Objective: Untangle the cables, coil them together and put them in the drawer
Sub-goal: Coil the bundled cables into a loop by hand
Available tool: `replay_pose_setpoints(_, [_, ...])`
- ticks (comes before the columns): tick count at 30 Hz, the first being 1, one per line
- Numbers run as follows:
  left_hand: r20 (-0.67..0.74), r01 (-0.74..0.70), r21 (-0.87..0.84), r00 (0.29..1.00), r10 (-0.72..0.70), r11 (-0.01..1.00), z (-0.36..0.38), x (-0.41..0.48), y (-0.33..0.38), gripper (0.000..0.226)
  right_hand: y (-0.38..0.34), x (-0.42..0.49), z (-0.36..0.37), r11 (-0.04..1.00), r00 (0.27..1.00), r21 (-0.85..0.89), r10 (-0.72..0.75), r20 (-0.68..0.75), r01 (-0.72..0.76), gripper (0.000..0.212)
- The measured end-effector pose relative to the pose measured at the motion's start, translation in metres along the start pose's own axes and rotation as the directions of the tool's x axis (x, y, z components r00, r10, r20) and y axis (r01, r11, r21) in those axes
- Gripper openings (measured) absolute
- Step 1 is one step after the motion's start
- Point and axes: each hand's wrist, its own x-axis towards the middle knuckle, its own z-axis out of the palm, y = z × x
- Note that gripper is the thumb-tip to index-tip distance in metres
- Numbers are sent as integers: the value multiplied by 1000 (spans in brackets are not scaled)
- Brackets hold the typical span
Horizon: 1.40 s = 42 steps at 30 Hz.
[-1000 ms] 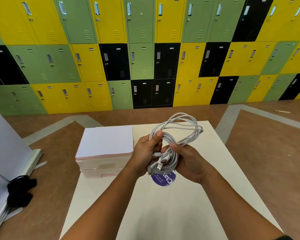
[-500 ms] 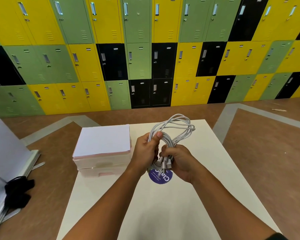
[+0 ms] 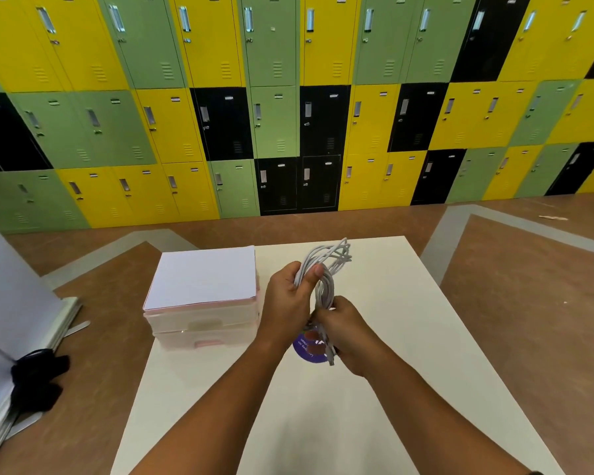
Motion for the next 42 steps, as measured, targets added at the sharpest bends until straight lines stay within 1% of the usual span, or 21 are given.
replay_pose_setpoints(2, [-3,-20,34,1000,21,999,0,-2,0,34,-4,-5,2,999,999,-43,-17,34,19,20])
replay_pose_setpoints(5, [-19,-38,77,999,40,996,2,-4,-2,29,-4,-9,1,970,998,-234,-56,18,59,18])
replay_pose_setpoints(8, [-62,-30,123,997,37,992,2,-3,-6,31,-1,-13,-1,902,999,-431,-4,44,23,15])
replay_pose_setpoints(10, [-101,2,113,995,10,994,-1,-1,-10,31,2,-18,-3,869,997,-495,13,77,27,17])
replay_pose_setpoints(14, [-203,80,2,976,-78,997,-13,10,-22,34,13,-26,-14,900,978,-409,-76,192,150,13])
replay_pose_setpoints(17, [-261,165,-77,948,-179,983,-21,18,-31,33,34,-26,-23,946,963,-275,-100,249,170,20])
replay_pose_setpoints(19, [-293,213,-128,925,-242,969,-22,20,-31,34,49,-28,-22,940,953,-266,-143,267,216,18])
replay_pose_setpoints(21, [-328,237,-157,903,-276,959,-21,22,-31,37,65,-34,-18,895,931,-324,-211,299,307,16])
replay_pose_setpoints(24, [-377,290,-228,854,-359,929,-23,27,-26,39,77,-46,-14,794,890,-419,-322,324,440,18])
replay_pose_setpoints(27, [-353,342,-366,810,-469,866,-26,28,-22,37,81,-45,-20,713,872,-503,-374,315,488,17])
replay_pose_setpoints(29, [-277,340,-424,834,-477,839,-27,24,-20,36,85,-39,-25,676,887,-575,-326,327,461,16])
replay_pose_setpoints(31, [-215,314,-378,885,-412,871,-25,20,-20,34,86,-32,-28,651,913,-643,-242,328,403,15])
replay_pose_setpoints(33, [-186,264,-293,927,-326,919,-21,14,-20,31,78,-28,-29,667,938,-670,-138,318,325,12])
replay_pose_setpoints(34, [-174,235,-255,943,-283,938,-20,12,-20,30,72,-27,-28,689,941,-667,-69,330,284,16])
replay_pose_setpoints(35, [-161,207,-223,956,-245,953,-18,10,-19,29,67,-24,-27,706,936,-664,5,351,245,29])
replay_pose_setpoints(36, [-147,183,-196,966,-213,963,-15,8,-19,30,60,-23,-25,730,931,-653,65,360,202,48])
replay_pose_setpoints(37, [-137,162,-173,973,-186,972,-13,7,-18,30,54,-22,-22,764,933,-621,76,353,172,66])
replay_pose_setpoints(38, [-130,142,-153,978,-163,978,-10,5,-16,29,47,-20,-19,812,943,-558,30,332,171,75])
replay_pose_setpoints(39, [-126,118,-135,983,-136,984,-6,4,-15,29,39,-19,-15,870,956,-457,-54,288,187,72])
replay_pose_setpoints(40, [-123,91,-124,987,-106,988,-3,2,-12,28,30,-18,-12,922,970,-334,-132,203,195,61])
replay_pose_setpoints(42, [-113,54,-119,991,-68,991,3,-2,-8,22,13,-14,-10,968,981,-158,-195,3,193,47])
